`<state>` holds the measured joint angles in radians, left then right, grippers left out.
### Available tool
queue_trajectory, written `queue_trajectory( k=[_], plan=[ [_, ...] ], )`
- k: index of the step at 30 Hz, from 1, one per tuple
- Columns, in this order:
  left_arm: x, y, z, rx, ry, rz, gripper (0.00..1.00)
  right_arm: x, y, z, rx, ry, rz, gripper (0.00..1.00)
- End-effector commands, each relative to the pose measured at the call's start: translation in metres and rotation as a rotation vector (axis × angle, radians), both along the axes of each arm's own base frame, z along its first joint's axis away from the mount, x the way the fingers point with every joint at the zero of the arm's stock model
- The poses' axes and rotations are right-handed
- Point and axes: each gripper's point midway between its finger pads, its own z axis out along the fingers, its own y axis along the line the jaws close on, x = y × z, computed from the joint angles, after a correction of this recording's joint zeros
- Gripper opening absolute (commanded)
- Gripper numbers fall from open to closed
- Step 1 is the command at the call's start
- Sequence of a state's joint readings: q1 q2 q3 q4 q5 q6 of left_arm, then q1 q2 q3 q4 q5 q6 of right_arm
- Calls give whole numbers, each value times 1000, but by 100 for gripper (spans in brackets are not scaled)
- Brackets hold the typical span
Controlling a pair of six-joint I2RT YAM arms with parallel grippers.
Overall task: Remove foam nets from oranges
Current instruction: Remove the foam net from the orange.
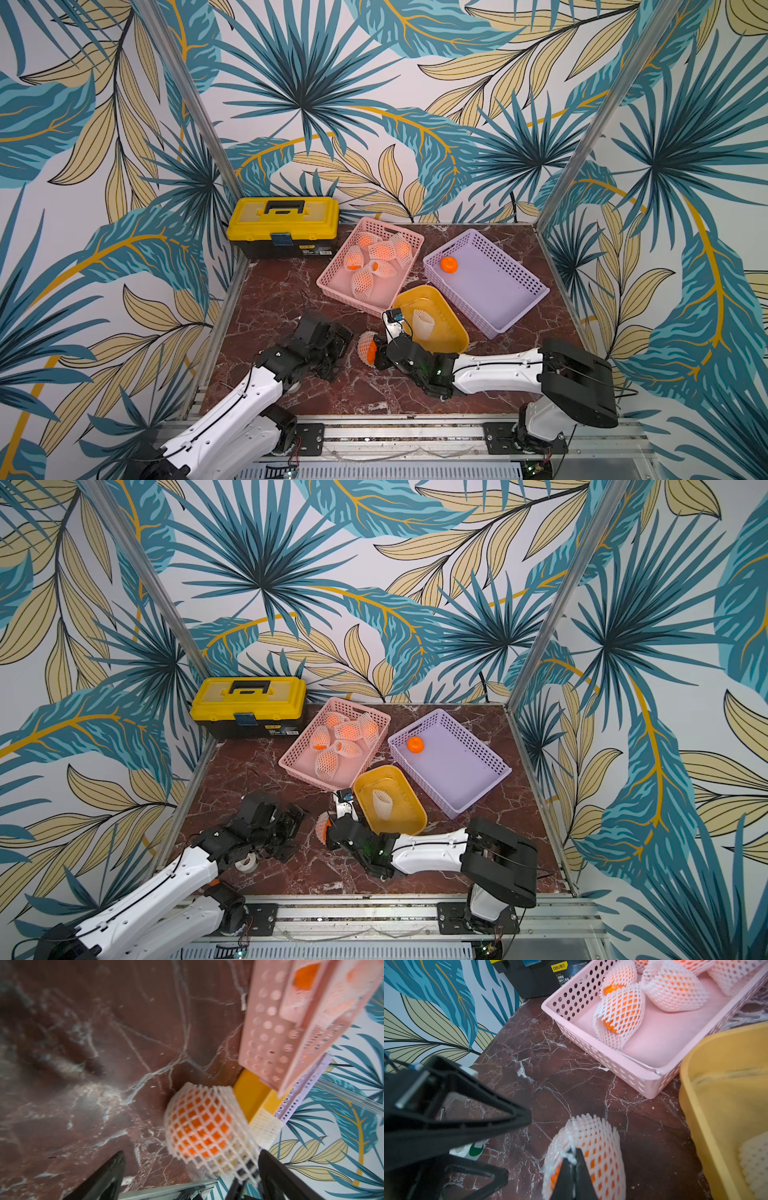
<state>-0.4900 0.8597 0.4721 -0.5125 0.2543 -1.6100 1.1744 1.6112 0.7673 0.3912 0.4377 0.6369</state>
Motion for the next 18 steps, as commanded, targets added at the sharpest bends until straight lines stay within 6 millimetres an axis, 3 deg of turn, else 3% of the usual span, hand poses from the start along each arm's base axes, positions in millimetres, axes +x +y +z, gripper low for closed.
queue_trajectory(
  k=[1, 7, 13, 18],
  plan=[
    [5, -12, 9, -103, -44, 14, 100, -15, 8, 1, 44, 48, 86, 0],
    [12, -21, 3, -128, -47, -6, 100, -28, 20, 15, 87, 1, 217, 0],
    [20, -30, -9, -134, -59, -41, 100, -37, 15, -3, -12, 5, 299, 0],
    [27, -37, -12, -72, -71, -162, 100, -54, 10, -22, -100, 36, 416, 10]
  ],
)
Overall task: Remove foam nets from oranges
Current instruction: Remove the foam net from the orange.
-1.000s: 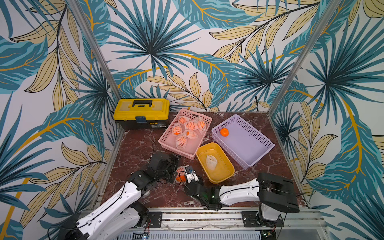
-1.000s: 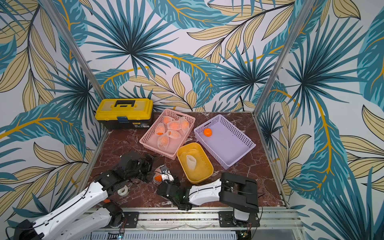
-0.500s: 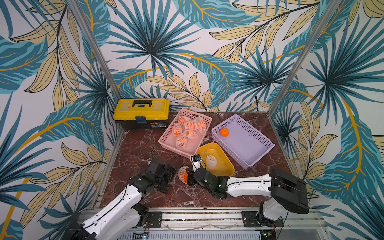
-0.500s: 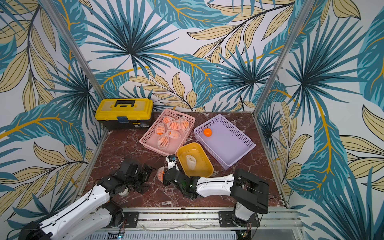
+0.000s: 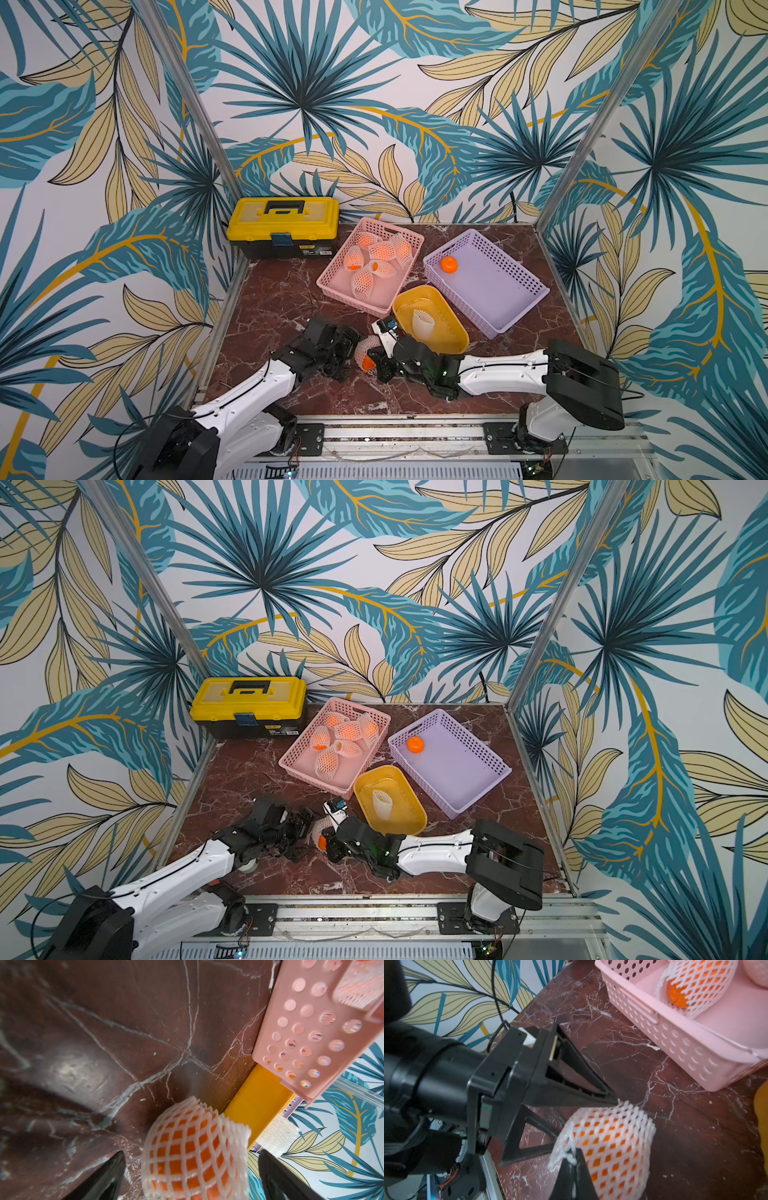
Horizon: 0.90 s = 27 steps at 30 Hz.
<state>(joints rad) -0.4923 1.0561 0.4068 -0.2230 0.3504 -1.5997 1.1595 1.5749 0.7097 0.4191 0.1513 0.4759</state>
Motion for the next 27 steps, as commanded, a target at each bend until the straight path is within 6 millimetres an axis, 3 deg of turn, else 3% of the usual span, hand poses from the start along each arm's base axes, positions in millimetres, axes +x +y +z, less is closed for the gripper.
queue_trajectory(
  k=[1, 9, 15, 19, 24, 27],
  plan=[
    [12, -13, 12, 5, -79, -119, 100, -20, -7, -15, -82, 10, 126, 11],
    [15, -19, -4, 176, -70, -399, 100, -30, -19, -22, -155, 33, 180, 16],
    [19, -25, -9, 197, -94, -497, 91, -27, -30, -30, -194, 39, 163, 19],
    [18, -31, -10, 202, -109, -543, 73, -25, -32, -34, -207, 45, 162, 23],
    [16, -40, -4, 203, -148, -575, 58, -24, -37, -37, -217, 48, 149, 27],
    [18, -44, -1, 214, -170, -586, 43, -21, -40, -37, -222, 45, 136, 33]
  ],
)
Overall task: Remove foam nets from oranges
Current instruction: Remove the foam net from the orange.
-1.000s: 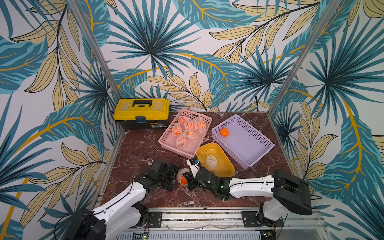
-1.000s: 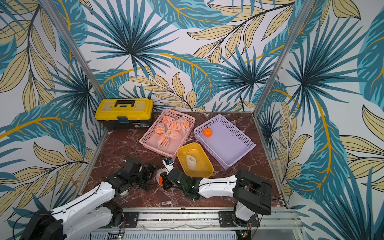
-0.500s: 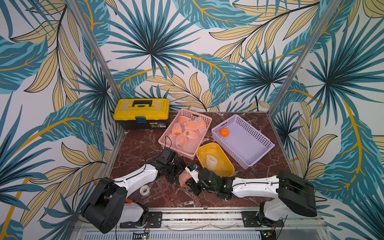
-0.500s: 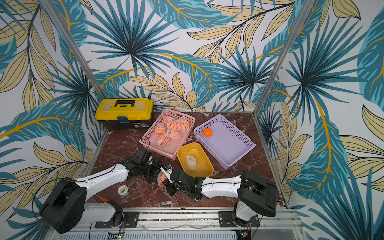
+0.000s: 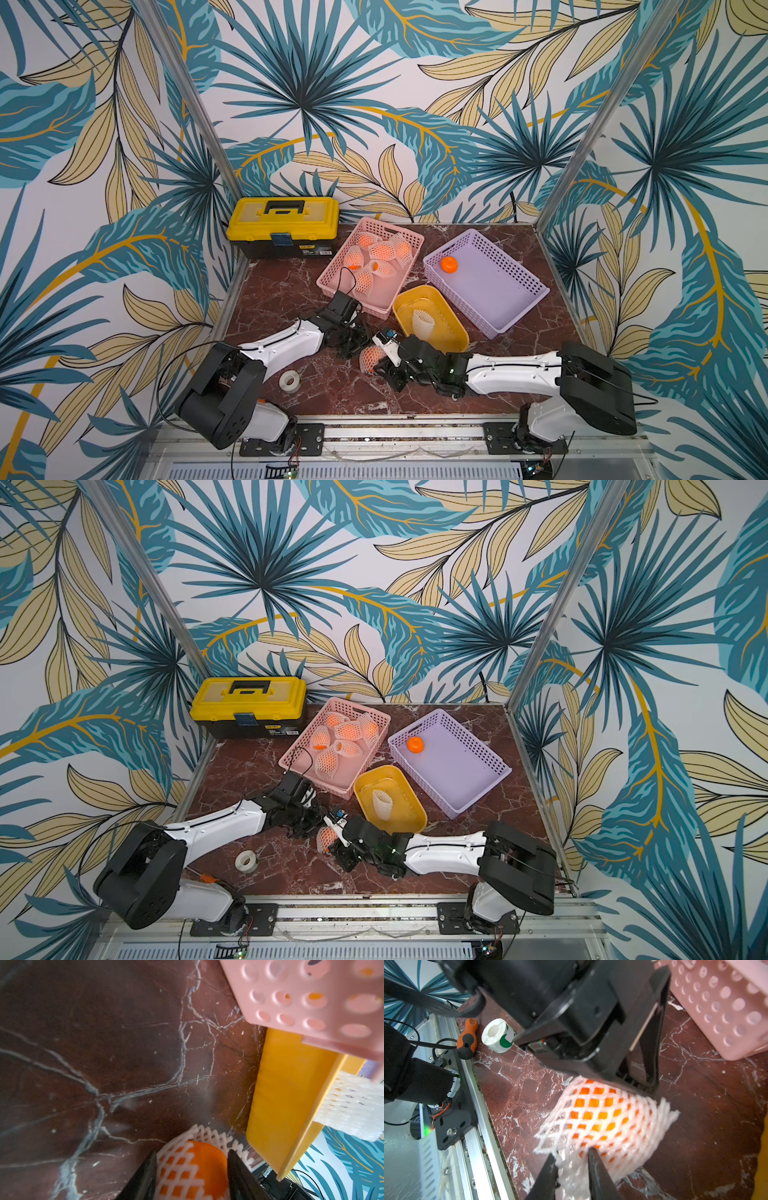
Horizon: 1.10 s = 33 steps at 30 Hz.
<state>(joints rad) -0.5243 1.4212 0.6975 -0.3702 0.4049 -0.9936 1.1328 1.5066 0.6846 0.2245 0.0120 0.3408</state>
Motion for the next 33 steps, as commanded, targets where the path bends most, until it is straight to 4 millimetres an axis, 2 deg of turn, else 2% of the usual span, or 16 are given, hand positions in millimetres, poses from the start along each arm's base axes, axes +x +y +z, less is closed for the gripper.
queue_trajectory(
  k=[1, 3, 6, 8, 14, 19, 23, 27, 33],
  plan=[
    [-4, -11, 10, -14, -27, -63, 37, 4, -18, -14, -62, 0, -32, 34],
    [-4, -12, 11, -8, -38, -67, 26, 6, -20, -13, -64, -3, -46, 39],
    [0, -11, 16, 0, -68, -65, 13, 7, -26, -12, -65, -11, -64, 52],
    [3, -10, 23, 7, -104, -58, 10, 9, -31, -9, -58, -20, -83, 62],
    [14, -8, 51, 44, -272, -59, 8, 10, -44, 4, -9, -25, -121, 81],
    [16, -13, 66, 74, -379, -86, 7, 13, -45, 17, 79, 41, -155, 83],
    [15, -16, 69, 81, -426, -96, 7, 18, -38, 28, 172, 109, -167, 85],
    [16, -17, 70, 75, -447, -83, 6, 25, -33, 20, 144, 138, -191, 86],
    [18, -19, 73, 63, -462, -78, 6, 25, -16, 11, 173, 194, -168, 88]
  ],
)
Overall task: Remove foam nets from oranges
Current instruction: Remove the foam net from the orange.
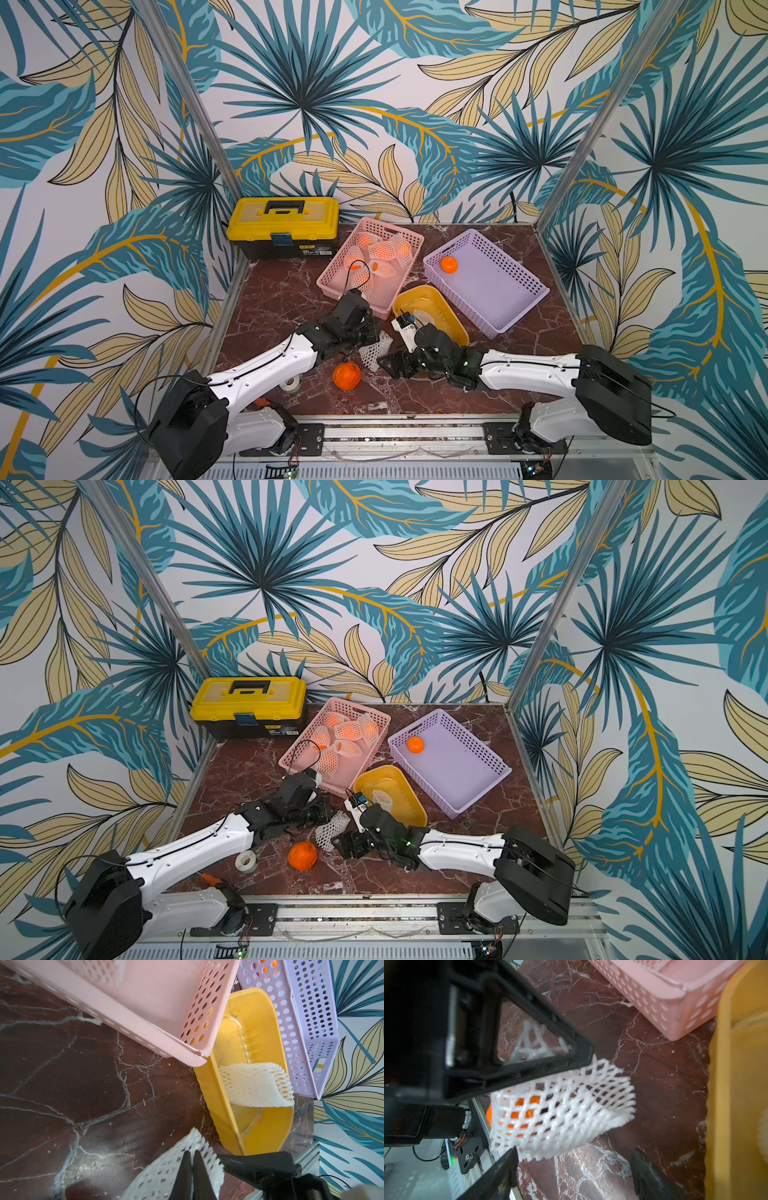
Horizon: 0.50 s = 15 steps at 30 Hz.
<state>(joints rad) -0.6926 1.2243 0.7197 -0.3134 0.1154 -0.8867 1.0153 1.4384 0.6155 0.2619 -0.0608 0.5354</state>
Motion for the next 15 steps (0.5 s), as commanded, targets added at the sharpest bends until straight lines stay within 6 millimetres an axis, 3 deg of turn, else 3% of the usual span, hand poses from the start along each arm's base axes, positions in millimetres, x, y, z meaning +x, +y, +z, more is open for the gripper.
queue_trajectory(
  k=[1, 8, 15],
  plan=[
    [2, 0, 6, -12, -44, -4, 6, 2, 14, 5, 65, 35, -1, 89],
    [-3, -1, 9, -32, -43, -18, 7, 8, 28, 35, 263, -6, -19, 92],
    [-7, -11, 37, -124, -90, -64, 8, 9, 30, 53, 331, -51, -7, 93]
  ],
)
